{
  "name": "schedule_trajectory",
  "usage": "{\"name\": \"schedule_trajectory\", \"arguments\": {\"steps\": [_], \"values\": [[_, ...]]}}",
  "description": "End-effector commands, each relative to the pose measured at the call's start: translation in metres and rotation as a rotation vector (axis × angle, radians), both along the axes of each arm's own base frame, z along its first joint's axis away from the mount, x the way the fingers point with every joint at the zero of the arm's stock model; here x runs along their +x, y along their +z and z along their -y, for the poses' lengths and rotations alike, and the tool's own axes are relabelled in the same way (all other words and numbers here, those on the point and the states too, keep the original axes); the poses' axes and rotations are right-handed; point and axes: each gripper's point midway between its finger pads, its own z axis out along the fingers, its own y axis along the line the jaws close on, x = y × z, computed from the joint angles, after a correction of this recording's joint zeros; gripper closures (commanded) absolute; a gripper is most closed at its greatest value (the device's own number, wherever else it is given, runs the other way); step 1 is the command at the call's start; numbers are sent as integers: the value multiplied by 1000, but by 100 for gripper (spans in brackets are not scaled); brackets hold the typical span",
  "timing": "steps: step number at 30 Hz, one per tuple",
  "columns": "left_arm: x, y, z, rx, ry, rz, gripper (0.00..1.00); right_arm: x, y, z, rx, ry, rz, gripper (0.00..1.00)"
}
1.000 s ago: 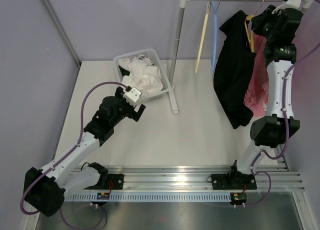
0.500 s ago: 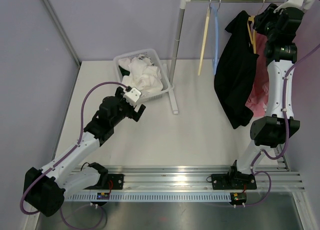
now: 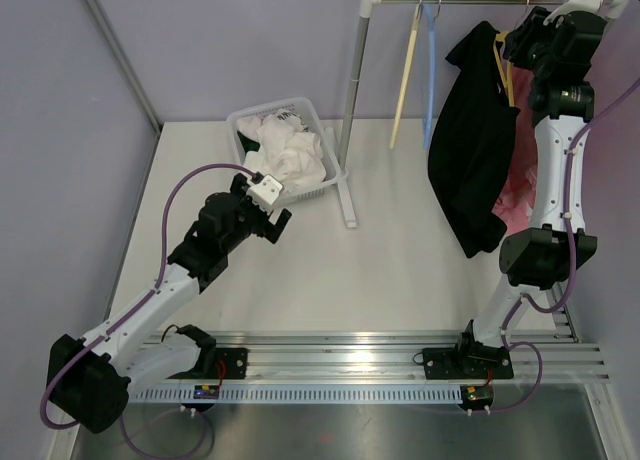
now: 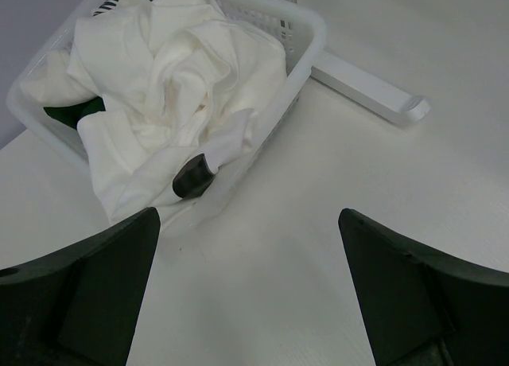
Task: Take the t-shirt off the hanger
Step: Grab a hanger with a tshirt on it with the right arm
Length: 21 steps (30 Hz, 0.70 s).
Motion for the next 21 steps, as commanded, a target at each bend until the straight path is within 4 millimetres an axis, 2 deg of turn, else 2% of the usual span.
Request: {"name": "schedule_trajectory", "arguments": {"steps": [1,5,16,21], "values": [[1,12,5,-13,-23,47,1,-3,17,-8,-38,31,35,55],[1,12,6,-13,-26,45,1,-3,14,-8,-44,39,25,60],[1,12,6,-15,-29,44,1,-4,7,-11,-63,62,3,59],[1,12,6,-16,-30,44,1,-4,4,-12,-76,70,-2,64]]}}
